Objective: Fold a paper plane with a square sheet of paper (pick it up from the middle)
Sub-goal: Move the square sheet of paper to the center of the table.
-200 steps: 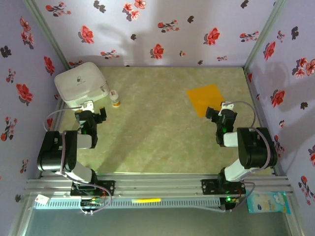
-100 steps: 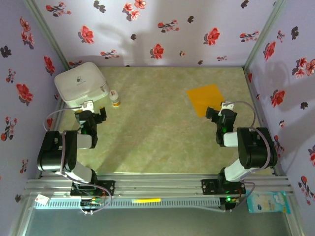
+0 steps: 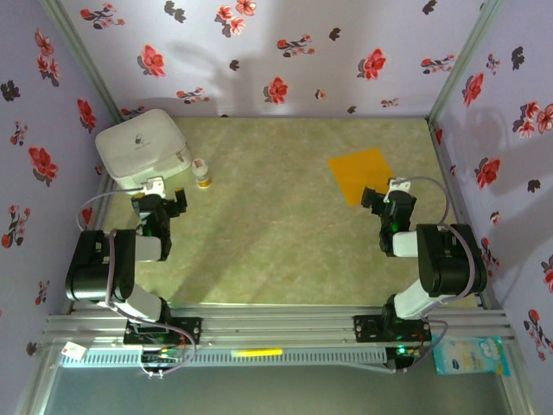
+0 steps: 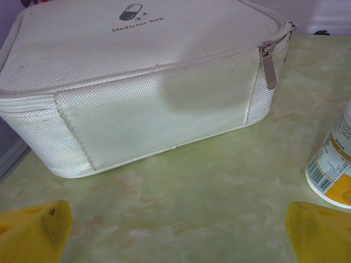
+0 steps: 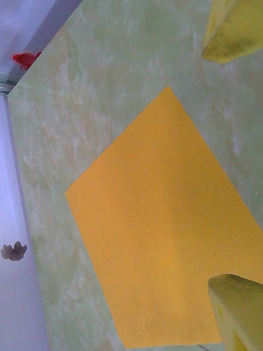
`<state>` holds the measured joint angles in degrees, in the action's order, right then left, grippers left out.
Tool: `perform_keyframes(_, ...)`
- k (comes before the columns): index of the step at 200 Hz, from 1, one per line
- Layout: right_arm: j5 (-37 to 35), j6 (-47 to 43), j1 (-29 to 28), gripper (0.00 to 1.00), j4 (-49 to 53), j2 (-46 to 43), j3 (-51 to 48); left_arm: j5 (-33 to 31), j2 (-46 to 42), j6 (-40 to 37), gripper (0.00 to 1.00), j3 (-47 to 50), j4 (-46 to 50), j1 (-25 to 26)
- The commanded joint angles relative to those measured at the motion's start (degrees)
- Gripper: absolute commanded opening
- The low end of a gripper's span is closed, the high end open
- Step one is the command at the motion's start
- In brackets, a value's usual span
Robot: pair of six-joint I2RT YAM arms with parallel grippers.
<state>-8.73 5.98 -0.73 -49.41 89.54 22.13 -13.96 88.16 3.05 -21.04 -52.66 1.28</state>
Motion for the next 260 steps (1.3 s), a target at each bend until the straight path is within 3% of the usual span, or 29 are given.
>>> perform_keyframes(1, 0.56, -0.79, 0.42, 0.99, 0.07, -0.14, 0.81, -1.42, 0.56, -0.21, 1.00, -0.67, -0.40, 0.19)
perform_keyframes(65, 2.85, -1.41, 0.61, 0.99, 0.67, -0.75, 0.98, -0.69, -0.52, -0.85, 0.99, 6.46, -11.97, 1.14)
perform_keyframes(96, 2.72, -1.41, 0.64, 0.99, 1.72, -2.59, 0.85, -0.69, -6.43, -0.85, 1.00, 7.91, -9.13, 1.21)
perform_keyframes(116, 2.93, -0.99, 0.64, 0.99, 9.11, -5.95, 3.44, -0.89, -12.38, -0.30, 1.00, 6.31, 0.11, 1.19)
perform_keyframes(164, 1.08, 7.64, 1.08, 0.99, 38.14, -8.10, 16.77, -1.74, -25.46, 7.56, 1.00, 0.89, 22.23, 1.09)
perform_keyframes(182, 4.71, 10.11, 1.96, 0.99, 51.02, -6.39, 23.59, -1.54, -30.52, 11.49, 1.00, -2.61, 34.48, 1.01)
perform_keyframes(201, 11.26, 14.08, 4.29, 0.99, 52.24, -4.62, 25.63, -0.76, -34.58, 18.80, 1.00, -7.00, 48.39, 0.75)
perform_keyframes(226, 22.42, 18.89, 7.50, 0.99, 54.49, 0.20, 29.74, 10.48, -37.28, 22.38, 1.00, -8.68, 53.20, 0.16)
perform_keyframes(260, 32.95, 19.47, 8.38, 0.86, 60.66, 8.97, 38.73, 23.03, -39.67, 26.73, 1.00, -10.27, 55.39, 0.52)
